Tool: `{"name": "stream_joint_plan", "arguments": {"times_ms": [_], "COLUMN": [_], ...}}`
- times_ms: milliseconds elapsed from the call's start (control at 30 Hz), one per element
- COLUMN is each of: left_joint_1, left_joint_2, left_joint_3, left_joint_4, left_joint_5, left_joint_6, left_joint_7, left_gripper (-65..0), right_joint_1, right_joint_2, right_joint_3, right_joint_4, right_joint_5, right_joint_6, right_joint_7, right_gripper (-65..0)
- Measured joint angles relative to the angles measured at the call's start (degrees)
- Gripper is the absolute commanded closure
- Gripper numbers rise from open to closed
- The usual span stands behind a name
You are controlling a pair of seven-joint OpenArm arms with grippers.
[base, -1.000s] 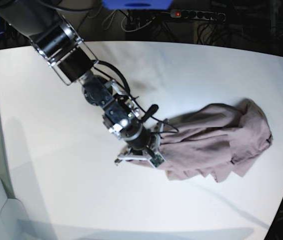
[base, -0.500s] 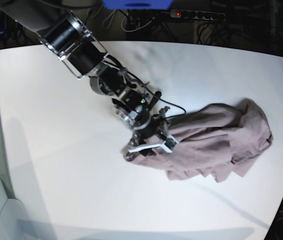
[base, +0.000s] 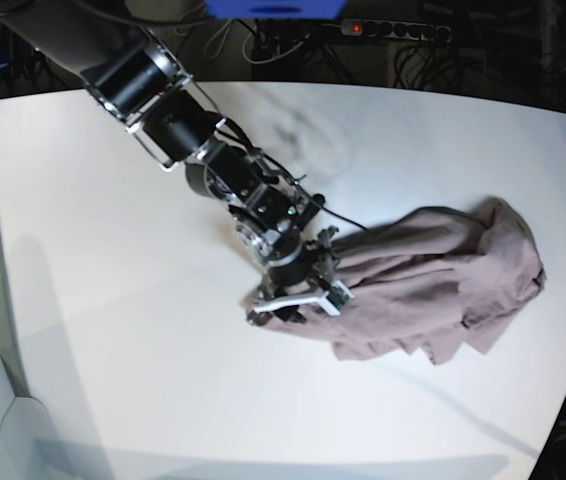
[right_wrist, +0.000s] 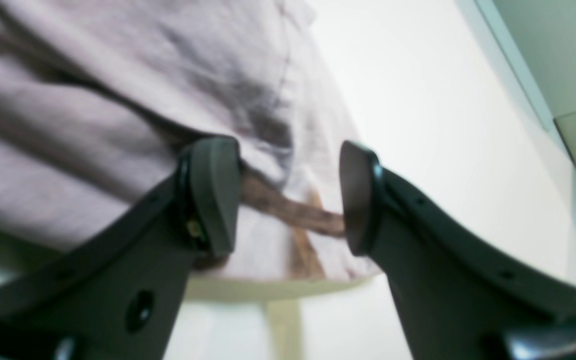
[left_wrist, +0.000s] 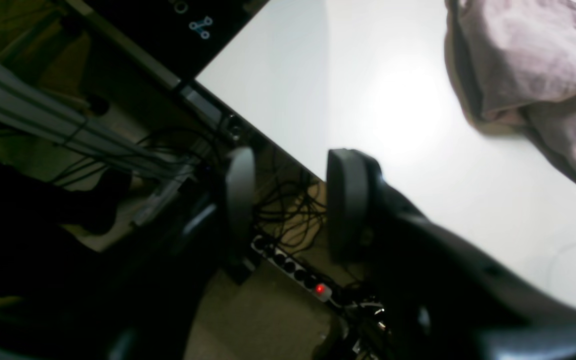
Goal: Layout the t-shirt on the table in an organized manner, then fold the t-shirt properly
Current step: 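Hold the t-shirt fabric with the right gripper, adjusting the grip, then pull the held t-shirt away from the heap with the right gripper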
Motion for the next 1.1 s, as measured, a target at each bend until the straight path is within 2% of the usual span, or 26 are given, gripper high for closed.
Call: {"name": "stream_joint_plan", "arguments": {"times_ms": [200,467,767,933,1100], "left_joint_1": [0.00,0.02,1.22,1.25,1.25], "left_joint_2": [0.00,0.00,0.00,0.00,-0.07], "left_joint_3": [0.00,0.00,-0.02,-0.02,-0.02], "left_joint_4": [0.00,0.00,-0.02,-0.02,-0.02], "left_joint_5": [0.00,0.00,0.15,0.15,0.20], "left_joint_6": [0.00,0.00,0.00,0.00,0.00], "left_joint_7": [0.00,0.00,0.00,0.00,0.00], "left_gripper": [-23.6,-23.6,-23.6,-23.6,-23.6], "right_joint_1": [-0.02,-0.02,0.00,0.00,1.20], "right_joint_2": [0.87,0.79,0.61,0.61,0.61], "right_joint_3": [0.00,0.17,0.28,0.26,0.28], "right_joint_4": [0.00,-0.02,-0.04,-0.04,-0.02], "right_joint_5": [0.02,0.00,0.00,0.02,0.00], "right_joint_6": [-0.02,-0.02,-0.04,-0.04,-0.04], "right_joint_7": [0.00,1.92,1.95,1.95,2.01], "right_gripper": [-31.3,-16.4,-13.0,0.0,0.0]}}
